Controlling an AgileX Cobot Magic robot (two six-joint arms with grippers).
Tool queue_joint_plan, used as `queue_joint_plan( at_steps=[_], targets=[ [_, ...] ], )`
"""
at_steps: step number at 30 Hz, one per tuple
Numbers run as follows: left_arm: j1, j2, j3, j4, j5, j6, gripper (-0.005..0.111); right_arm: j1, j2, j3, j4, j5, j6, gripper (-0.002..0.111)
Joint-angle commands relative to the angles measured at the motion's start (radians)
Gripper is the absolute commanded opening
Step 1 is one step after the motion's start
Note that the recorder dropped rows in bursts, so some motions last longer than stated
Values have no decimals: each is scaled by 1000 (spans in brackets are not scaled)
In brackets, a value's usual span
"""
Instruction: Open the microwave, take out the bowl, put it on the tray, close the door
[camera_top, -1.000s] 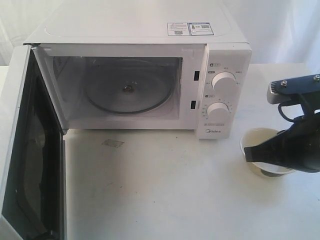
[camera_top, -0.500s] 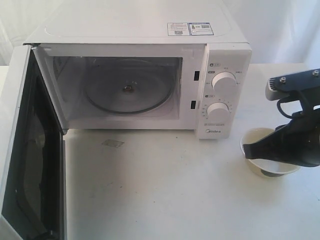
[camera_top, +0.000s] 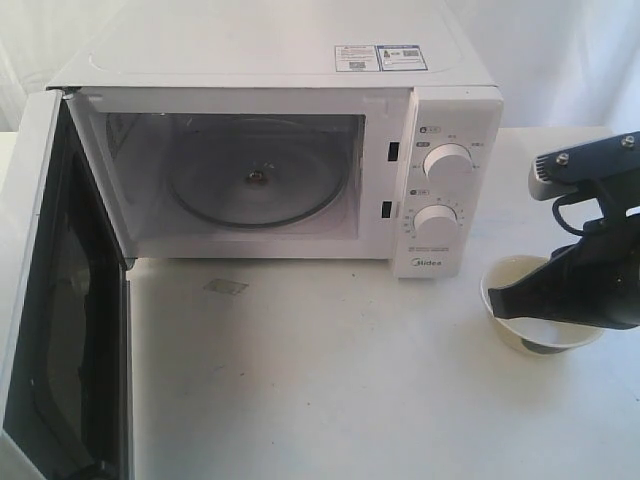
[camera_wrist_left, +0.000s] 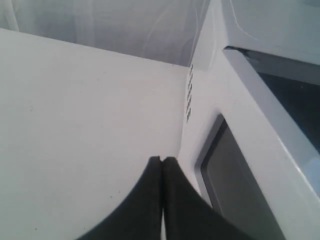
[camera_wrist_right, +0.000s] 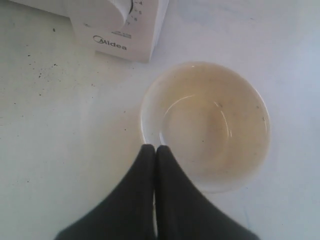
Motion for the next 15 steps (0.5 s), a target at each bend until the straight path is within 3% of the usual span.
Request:
queue_joint_plan(
  at_steps=[1,5,11,15],
  targets=[
    [-4,69,-93,-52,116,35,0,2,-5,3,-45,-6,-2,0],
    [-4,168,-168,-116,238,86,0,2,-5,3,-47,-4,-2,0],
    [-4,338,-273,-328,427,283,0,2,-5,3,-47,-6,-2,0],
    [-4,445,-313,-358,547,287,0,2,-5,3,-47,-11,-2,0]
  ],
)
